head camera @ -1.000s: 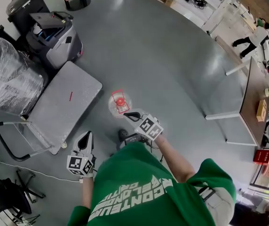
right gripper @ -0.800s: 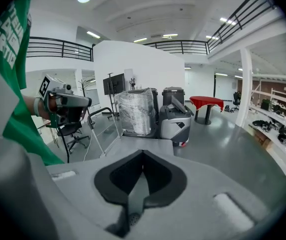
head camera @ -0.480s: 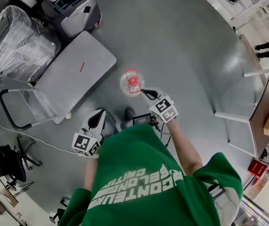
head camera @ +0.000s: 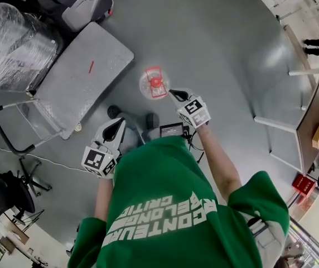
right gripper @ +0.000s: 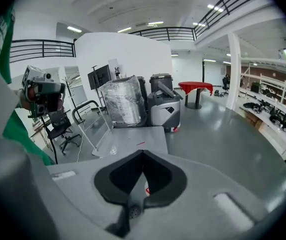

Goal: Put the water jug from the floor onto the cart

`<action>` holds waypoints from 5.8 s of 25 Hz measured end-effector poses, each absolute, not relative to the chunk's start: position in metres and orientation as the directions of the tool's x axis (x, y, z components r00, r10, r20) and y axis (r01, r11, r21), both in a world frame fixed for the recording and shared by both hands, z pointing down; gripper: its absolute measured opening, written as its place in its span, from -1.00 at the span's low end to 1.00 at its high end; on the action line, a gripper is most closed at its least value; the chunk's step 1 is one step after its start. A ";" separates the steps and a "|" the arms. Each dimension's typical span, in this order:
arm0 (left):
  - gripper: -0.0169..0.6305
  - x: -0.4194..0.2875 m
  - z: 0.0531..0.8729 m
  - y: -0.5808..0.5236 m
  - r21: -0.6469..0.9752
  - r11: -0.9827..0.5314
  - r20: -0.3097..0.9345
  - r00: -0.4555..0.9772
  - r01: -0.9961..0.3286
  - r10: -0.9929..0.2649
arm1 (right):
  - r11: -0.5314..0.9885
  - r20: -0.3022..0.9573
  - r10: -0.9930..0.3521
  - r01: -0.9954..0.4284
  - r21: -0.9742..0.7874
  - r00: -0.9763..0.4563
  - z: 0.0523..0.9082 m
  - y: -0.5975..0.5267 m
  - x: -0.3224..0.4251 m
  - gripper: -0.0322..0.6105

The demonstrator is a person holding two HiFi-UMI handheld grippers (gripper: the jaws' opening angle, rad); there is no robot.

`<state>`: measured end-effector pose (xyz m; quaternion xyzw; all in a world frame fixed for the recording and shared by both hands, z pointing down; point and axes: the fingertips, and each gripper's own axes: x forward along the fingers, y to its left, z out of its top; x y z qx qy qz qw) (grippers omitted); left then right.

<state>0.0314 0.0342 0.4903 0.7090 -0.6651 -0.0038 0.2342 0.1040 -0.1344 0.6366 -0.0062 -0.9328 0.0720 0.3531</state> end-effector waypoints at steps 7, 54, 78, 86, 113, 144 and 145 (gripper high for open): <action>-0.91 0.027 0.504 0.021 0.368 -0.039 0.329 0.170 -0.929 -0.929 | 0.987 0.706 0.083 -0.038 -0.154 -0.703 0.684 -0.138 0.081 -0.92; -0.92 -0.036 0.594 0.033 0.523 -0.151 0.475 0.433 -0.839 -0.766 | 0.958 0.976 0.023 -0.276 -0.084 -0.216 1.046 -0.175 0.040 0.03; -0.92 -0.023 0.542 -0.030 0.387 -0.331 0.342 0.467 -0.861 -0.815 | 0.945 0.899 -0.061 -0.314 -0.088 -0.434 0.837 -0.164 0.075 0.03; -0.92 -0.005 0.510 -0.051 0.347 -0.361 0.283 0.463 -0.866 -0.840 | 0.927 0.790 -0.222 -0.376 -0.011 -0.572 0.692 -0.204 0.092 0.03; -0.92 -0.106 0.472 -0.019 0.271 -0.310 0.178 0.364 -0.911 -0.914 | 0.923 0.642 -0.336 -0.377 0.079 -0.689 0.556 -0.190 0.007 0.03; -0.92 -0.261 0.486 0.242 0.257 0.439 0.183 -0.403 -0.861 -0.897 | 0.928 0.607 0.229 0.359 0.101 -0.761 0.551 0.013 -0.339 0.03; -0.92 -0.263 0.488 0.245 0.259 0.452 0.187 -0.415 -0.854 -0.891 | 0.922 0.611 0.242 0.375 0.098 -0.753 0.554 0.019 -0.345 0.03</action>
